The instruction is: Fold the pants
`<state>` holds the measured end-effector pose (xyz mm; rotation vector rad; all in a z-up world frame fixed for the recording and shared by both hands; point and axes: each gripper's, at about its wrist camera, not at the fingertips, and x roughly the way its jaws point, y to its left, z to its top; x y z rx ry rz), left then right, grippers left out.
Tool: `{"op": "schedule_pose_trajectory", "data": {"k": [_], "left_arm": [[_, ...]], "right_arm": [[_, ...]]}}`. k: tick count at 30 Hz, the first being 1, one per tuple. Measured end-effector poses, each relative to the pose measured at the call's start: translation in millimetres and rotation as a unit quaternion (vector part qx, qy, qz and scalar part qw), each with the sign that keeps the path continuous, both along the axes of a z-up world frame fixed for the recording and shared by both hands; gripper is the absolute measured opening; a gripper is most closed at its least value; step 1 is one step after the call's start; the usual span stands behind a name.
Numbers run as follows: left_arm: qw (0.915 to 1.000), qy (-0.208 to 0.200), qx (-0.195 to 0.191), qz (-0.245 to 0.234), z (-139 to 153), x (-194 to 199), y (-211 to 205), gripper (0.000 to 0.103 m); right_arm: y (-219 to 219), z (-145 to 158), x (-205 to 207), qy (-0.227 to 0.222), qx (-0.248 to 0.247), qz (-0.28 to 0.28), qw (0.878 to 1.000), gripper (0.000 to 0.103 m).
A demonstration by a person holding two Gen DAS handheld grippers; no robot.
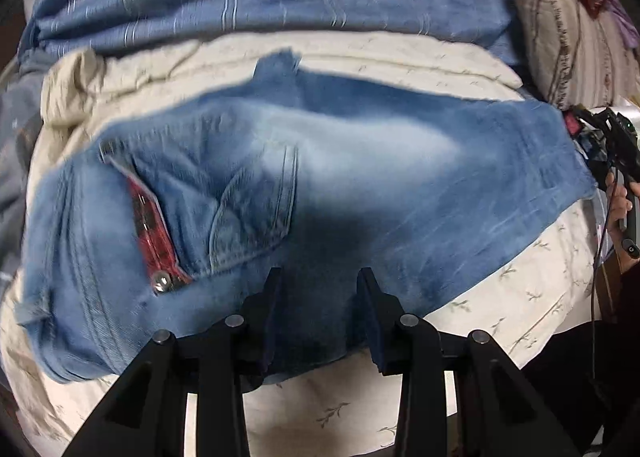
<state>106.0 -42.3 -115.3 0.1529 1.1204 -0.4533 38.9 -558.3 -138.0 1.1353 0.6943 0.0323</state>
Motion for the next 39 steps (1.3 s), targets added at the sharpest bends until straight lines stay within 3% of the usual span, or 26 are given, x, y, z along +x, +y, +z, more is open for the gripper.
{"op": "schedule_pose_trajectory", "data": {"k": [3, 4, 5, 6, 7, 9, 11, 15, 18, 21, 26, 28, 33, 35, 38, 39], "left_arm": [[0.9999, -0.011, 0.009, -0.005, -1.2, -3.6, -1.2, 0.038], [0.9998, -0.012, 0.013, -0.009, -0.9, -4.6, -2.0, 0.038], [0.9998, -0.013, 0.015, -0.010, -0.8, -5.1, -2.0, 0.038], [0.9997, -0.013, 0.014, -0.011, 0.5, -5.7, -2.3, 0.038], [0.9998, -0.012, 0.012, -0.011, 0.3, -5.4, -1.6, 0.038], [0.9999, -0.009, 0.006, -0.008, -0.1, -4.7, 0.2, 0.038], [0.9999, -0.010, 0.003, -0.008, 1.3, -6.8, 0.4, 0.038], [0.9999, -0.011, -0.004, -0.010, 1.4, -9.3, 3.0, 0.038], [0.9998, -0.009, -0.012, -0.008, 1.3, -9.6, 5.5, 0.038], [0.9998, -0.006, -0.015, -0.008, 1.8, -8.1, 6.0, 0.038], [0.9995, 0.004, -0.030, -0.004, 3.7, -8.0, 9.2, 0.038], [0.9995, 0.004, -0.032, -0.004, 2.4, -9.2, 10.1, 0.038], [0.9996, 0.000, -0.026, -0.007, 0.5, -9.9, 7.7, 0.039], [0.9996, 0.002, -0.026, -0.007, 1.3, -9.9, 7.8, 0.039], [0.9994, 0.007, -0.033, -0.004, 2.0, -10.1, 10.8, 0.039], [0.9993, 0.008, -0.036, -0.004, 1.6, -9.7, 11.5, 0.039]], "right_arm": [[17.0, -7.6, 20.0, 0.020, -0.020, 0.028, 0.999, 0.076], [24.6, -3.2, 23.7, 0.017, -0.034, 0.036, 0.999, 0.072], [31.6, 2.8, 26.3, -0.004, -0.026, 0.050, 0.998, 0.064], [36.7, 11.0, 26.1, -0.030, -0.017, 0.058, 0.998, 0.048], [40.5, 23.4, 22.5, -0.059, -0.027, 0.057, 0.996, 0.042], [48.2, 48.2, 11.0, -0.116, -0.054, 0.058, 0.990, 0.042], [51.6, 58.2, -0.3, -0.132, -0.075, 0.056, 0.987, 0.042], [42.9, 69.2, -32.8, -0.097, -0.147, -0.004, 0.984, 0.043], [30.5, 77.5, -64.2, -0.094, -0.161, -0.042, 0.982, 0.058], [31.7, 72.1, -75.3, -0.069, -0.144, -0.025, 0.987, 0.060], [48.5, 40.5, -72.3, 0.025, -0.116, 0.031, 0.992, 0.060], [51.7, 31.5, -67.5, 0.052, -0.119, 0.027, 0.991, 0.060], [52.3, 16.0, -48.5, 0.062, -0.113, 0.034, 0.991, 0.060], [58.8, 9.8, -37.3, 0.071, -0.104, 0.058, 0.990, 0.049], [74.0, 17.3, -33.2, 0.088, -0.156, 0.073, 0.981, 0.015], [76.3, 21.9, -33.5, 0.079, -0.160, 0.073, 0.981, 0.009]]}}
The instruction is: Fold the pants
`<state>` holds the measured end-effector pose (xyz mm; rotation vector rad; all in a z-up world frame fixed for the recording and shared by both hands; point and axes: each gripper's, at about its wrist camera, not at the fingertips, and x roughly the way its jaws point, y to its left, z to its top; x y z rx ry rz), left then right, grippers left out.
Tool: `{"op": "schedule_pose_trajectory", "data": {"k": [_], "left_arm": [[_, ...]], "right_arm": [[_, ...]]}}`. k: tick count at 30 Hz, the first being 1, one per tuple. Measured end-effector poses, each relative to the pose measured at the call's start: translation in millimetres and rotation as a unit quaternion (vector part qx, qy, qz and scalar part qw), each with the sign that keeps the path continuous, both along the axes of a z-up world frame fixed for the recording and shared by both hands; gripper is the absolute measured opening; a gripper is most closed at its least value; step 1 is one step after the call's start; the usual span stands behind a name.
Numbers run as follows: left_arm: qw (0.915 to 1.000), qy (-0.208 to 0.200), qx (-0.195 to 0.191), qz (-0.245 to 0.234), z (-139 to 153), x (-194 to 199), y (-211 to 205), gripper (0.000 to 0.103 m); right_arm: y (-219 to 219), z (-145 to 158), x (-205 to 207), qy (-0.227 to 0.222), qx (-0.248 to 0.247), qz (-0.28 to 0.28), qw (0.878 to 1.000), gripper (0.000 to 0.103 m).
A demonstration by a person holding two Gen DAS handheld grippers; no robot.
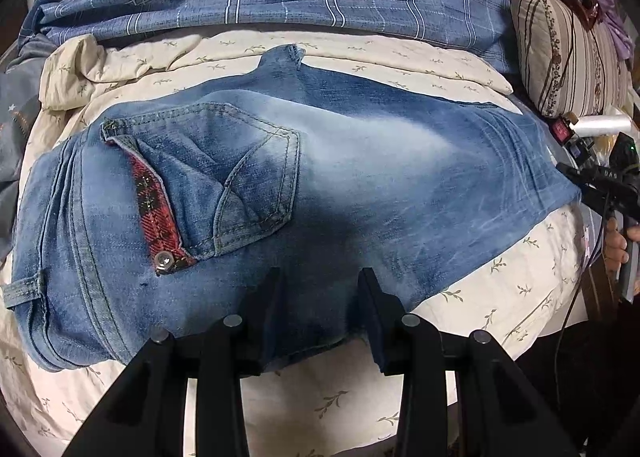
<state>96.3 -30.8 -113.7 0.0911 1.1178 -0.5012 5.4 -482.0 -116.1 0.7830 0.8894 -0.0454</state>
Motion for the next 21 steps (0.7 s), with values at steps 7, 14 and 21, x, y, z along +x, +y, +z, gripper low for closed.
{"op": "schedule_pose_trajectory", "data": {"k": [7, 14, 21], "left_arm": [[1.0000, 0.004, 0.000, 0.000, -1.7, 3.4, -0.1, 0.039], [1.0000, 0.003, -0.005, -0.005, -3.0, 3.9, -1.1, 0.044], [0.9997, -0.018, -0.018, -0.006, 13.3, 0.1, -0.5, 0.044]], "right_arm": [[-11.4, 57.6, -36.3, -0.141, -0.081, -0.083, 0.983, 0.003], [-31.6, 32.4, -31.8, -0.076, -0.034, -0.096, 0.992, 0.007], [-6.9, 35.3, 2.0, -0.097, -0.015, -0.051, 0.994, 0.007]]}}
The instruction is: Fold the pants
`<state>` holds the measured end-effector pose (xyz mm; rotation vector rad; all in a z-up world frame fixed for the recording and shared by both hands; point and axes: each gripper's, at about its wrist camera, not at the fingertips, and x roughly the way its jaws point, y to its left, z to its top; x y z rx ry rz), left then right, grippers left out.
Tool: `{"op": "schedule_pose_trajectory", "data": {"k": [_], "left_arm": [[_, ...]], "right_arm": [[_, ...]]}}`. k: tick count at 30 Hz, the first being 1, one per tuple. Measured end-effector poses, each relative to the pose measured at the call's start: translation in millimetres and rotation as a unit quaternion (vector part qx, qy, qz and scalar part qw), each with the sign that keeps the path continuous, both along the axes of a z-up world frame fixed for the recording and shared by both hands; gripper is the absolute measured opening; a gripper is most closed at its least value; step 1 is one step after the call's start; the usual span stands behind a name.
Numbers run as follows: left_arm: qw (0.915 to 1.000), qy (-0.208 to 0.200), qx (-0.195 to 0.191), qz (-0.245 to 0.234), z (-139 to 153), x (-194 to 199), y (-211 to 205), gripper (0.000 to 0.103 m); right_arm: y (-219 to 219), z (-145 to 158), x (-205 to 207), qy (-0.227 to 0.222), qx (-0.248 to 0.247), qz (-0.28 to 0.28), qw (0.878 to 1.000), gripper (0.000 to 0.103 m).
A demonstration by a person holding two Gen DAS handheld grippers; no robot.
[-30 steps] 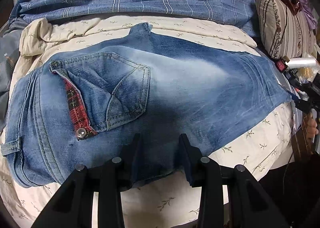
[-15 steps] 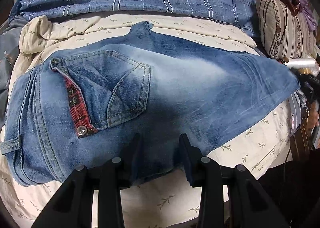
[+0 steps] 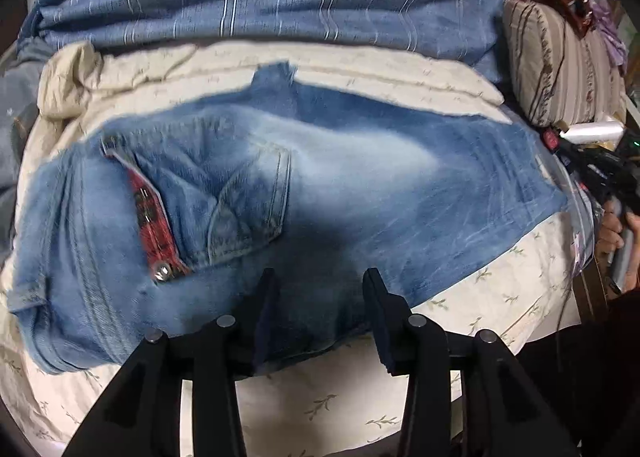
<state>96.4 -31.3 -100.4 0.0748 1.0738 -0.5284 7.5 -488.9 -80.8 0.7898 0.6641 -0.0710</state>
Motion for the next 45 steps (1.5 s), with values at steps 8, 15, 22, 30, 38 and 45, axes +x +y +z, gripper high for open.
{"op": "schedule_pose_trajectory", "data": {"k": [8, 15, 22, 30, 38, 45], "left_arm": [[0.9995, 0.018, 0.015, 0.020, -13.6, 9.0, 8.8, 0.048], [0.9995, 0.005, 0.030, 0.007, -12.3, 0.8, 8.2, 0.048], [0.9977, -0.043, 0.018, 0.049, 22.5, 0.6, 33.6, 0.048], [0.9880, -0.020, 0.055, 0.143, 13.6, 17.3, 76.6, 0.048], [0.9836, -0.010, 0.121, 0.134, -16.3, 14.0, 70.3, 0.053], [0.9846, -0.007, 0.132, 0.114, -20.1, 9.0, 75.6, 0.056]], "right_arm": [[40.4, -18.4, 56.7, 0.034, 0.015, 0.079, 0.996, 0.008], [28.2, -47.0, 80.5, 0.121, -0.070, -0.012, 0.990, 0.004], [78.2, -6.6, 65.8, 0.052, -0.103, 0.062, 0.991, 0.008], [176.4, -13.7, 82.5, 0.074, -0.154, 0.170, 0.971, 0.008], [142.7, -44.4, 83.6, 0.136, -0.114, 0.126, 0.976, 0.005], [124.7, -19.5, 56.2, 0.107, -0.136, 0.095, 0.980, 0.005]]}}
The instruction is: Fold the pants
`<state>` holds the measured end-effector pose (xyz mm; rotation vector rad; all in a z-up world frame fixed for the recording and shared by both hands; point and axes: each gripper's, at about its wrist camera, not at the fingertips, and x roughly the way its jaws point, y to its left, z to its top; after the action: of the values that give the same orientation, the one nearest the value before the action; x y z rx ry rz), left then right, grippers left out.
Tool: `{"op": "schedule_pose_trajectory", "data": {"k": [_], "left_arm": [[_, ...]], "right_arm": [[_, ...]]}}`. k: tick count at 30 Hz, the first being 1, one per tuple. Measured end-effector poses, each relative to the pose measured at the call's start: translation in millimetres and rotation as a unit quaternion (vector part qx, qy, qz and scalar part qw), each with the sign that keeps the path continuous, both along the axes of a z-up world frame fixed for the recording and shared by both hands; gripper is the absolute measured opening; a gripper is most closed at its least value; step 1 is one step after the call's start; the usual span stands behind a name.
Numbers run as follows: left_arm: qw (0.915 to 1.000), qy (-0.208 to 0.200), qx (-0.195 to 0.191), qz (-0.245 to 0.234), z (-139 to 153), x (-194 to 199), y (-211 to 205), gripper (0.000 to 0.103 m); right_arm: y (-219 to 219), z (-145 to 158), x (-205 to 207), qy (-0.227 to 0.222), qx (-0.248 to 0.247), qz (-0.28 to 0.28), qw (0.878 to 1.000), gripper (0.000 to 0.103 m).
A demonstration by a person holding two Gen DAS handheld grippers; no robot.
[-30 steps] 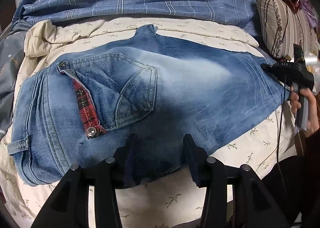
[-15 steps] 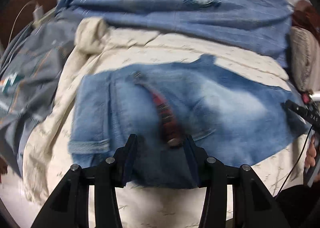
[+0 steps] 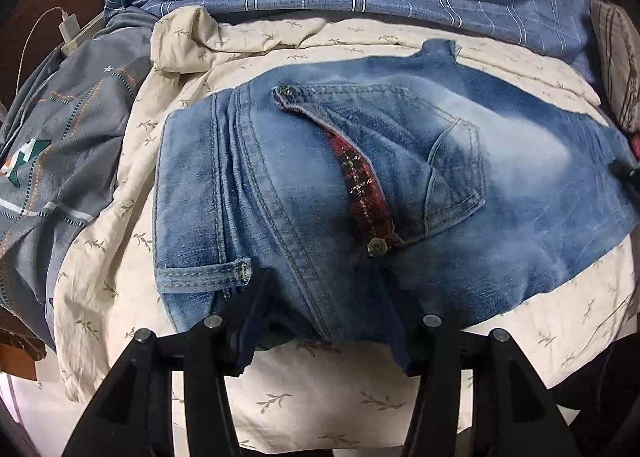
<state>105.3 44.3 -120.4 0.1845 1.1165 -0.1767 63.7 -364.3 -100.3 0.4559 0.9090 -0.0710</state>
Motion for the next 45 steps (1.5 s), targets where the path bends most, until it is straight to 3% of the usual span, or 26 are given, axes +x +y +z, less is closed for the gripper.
{"op": "schedule_pose_trajectory", "data": {"k": [6, 9, 12, 17, 18, 20, 21, 22, 25, 29, 33, 39, 41, 45], "left_arm": [[0.9997, -0.002, 0.024, 0.002, 2.6, -8.4, -6.1, 0.056], [0.9998, 0.001, -0.018, 0.009, 18.5, -15.9, -2.0, 0.056], [0.9977, -0.025, -0.062, -0.004, 43.3, -27.6, -1.3, 0.056], [0.9921, -0.098, -0.074, 0.026, 73.5, -25.0, 5.1, 0.058], [0.9911, -0.103, -0.075, 0.039, 72.2, -20.7, 8.2, 0.059], [0.9900, -0.100, -0.073, 0.069, 64.4, -9.9, 13.1, 0.059], [0.9899, -0.094, -0.072, 0.078, 58.6, -5.4, 14.5, 0.059], [0.9900, -0.090, -0.068, 0.085, 53.5, -2.7, 14.9, 0.059], [0.9905, -0.075, -0.037, 0.109, 28.4, 7.8, 21.0, 0.059], [0.9907, -0.057, -0.055, 0.111, 2.4, 10.7, 31.8, 0.065], [0.9912, -0.060, -0.059, 0.102, 2.5, 5.1, 34.7, 0.069], [0.9938, -0.060, -0.055, 0.075, 1.8, 8.3, 33.9, 0.070], [0.9945, -0.057, -0.057, 0.068, -0.6, 10.2, 34.6, 0.071], [0.9957, -0.061, -0.046, 0.052, -2.4, 7.4, 31.9, 0.071]], "right_arm": [[8.3, 12.0, -15.8, -0.034, 0.029, 0.028, 0.999, 0.007], [33.3, 20.8, -16.2, -0.055, 0.036, 0.070, 0.995, 0.007], [59.2, 27.5, -14.4, -0.080, 0.044, 0.105, 0.990, 0.007], [98.2, 33.4, -2.4, -0.117, 0.058, 0.140, 0.982, 0.011], [106.2, 34.5, 1.1, -0.121, 0.059, 0.143, 0.980, 0.017], [120.4, 36.2, 7.0, -0.134, 0.065, 0.150, 0.977, 0.041], [126.1, 37.7, 9.0, -0.146, 0.067, 0.148, 0.976, 0.073], [130.4, 40.5, 9.2, -0.163, 0.062, 0.143, 0.974, 0.079], [149.8, 45.9, 28.5, -0.160, 0.012, 0.148, 0.976, 0.079], [170.2, 38.2, 69.8, -0.108, -0.033, 0.171, 0.979, 0.073], [200.6, 17.8, 118.0, -0.040, -0.096, 0.210, 0.972, 0.039], [233.1, -13.7, 162.4, 0.018, -0.156, 0.232, 0.960, 0.029], [234.3, -26.0, 174.1, 0.042, -0.155, 0.226, 0.961, 0.029], [229.9, -26.6, 176.7, 0.044, -0.134, 0.209, 0.968, 0.029]]}}
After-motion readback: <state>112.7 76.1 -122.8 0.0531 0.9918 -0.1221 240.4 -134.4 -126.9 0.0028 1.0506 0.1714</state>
